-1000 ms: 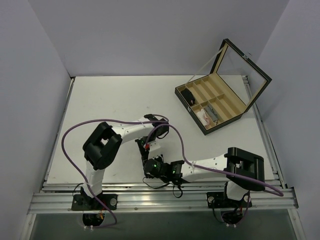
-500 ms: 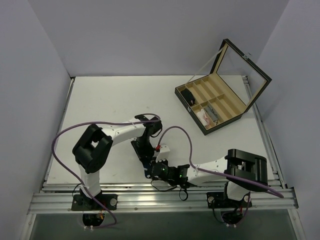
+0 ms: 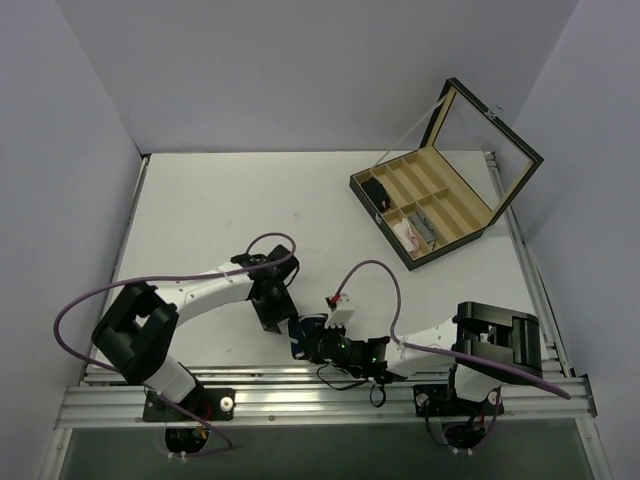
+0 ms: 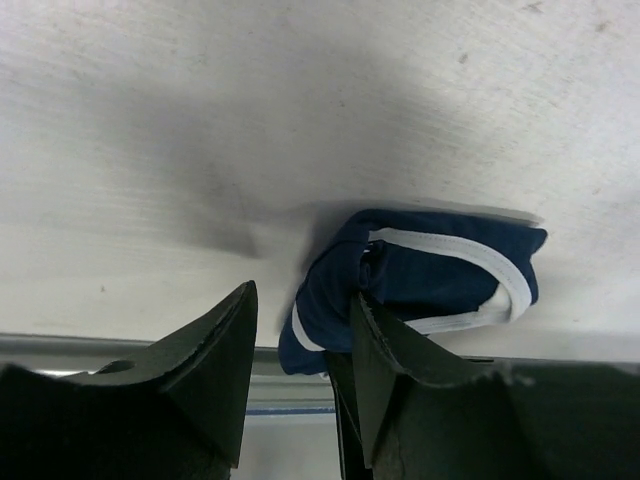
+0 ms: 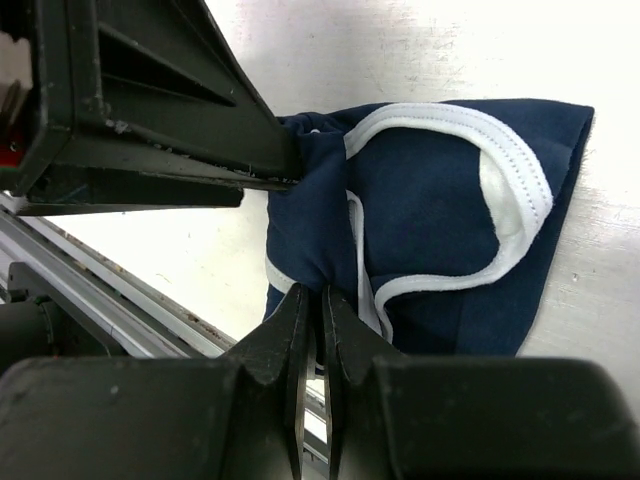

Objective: Roll the underwear

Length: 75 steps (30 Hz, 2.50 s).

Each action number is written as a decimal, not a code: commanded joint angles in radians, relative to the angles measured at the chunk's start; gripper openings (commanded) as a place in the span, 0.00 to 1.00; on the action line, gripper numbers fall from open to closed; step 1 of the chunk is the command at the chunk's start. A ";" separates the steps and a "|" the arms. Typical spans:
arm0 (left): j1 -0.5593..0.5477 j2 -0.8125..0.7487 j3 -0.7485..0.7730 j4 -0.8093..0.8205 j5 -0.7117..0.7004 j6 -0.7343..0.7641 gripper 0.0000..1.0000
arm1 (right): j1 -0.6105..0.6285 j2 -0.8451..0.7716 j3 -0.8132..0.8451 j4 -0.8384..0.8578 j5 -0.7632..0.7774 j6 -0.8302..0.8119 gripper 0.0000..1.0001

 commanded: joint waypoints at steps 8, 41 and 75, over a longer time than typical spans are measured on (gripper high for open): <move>-0.010 -0.135 -0.126 0.257 0.072 0.071 0.50 | 0.011 0.054 -0.099 -0.202 -0.029 0.040 0.00; -0.036 -0.004 -0.066 0.180 0.056 0.089 0.02 | -0.021 -0.051 -0.058 -0.335 -0.020 -0.098 0.11; -0.217 0.357 0.437 -0.379 -0.155 -0.139 0.02 | 0.066 -0.048 0.227 -0.515 0.178 -0.056 0.44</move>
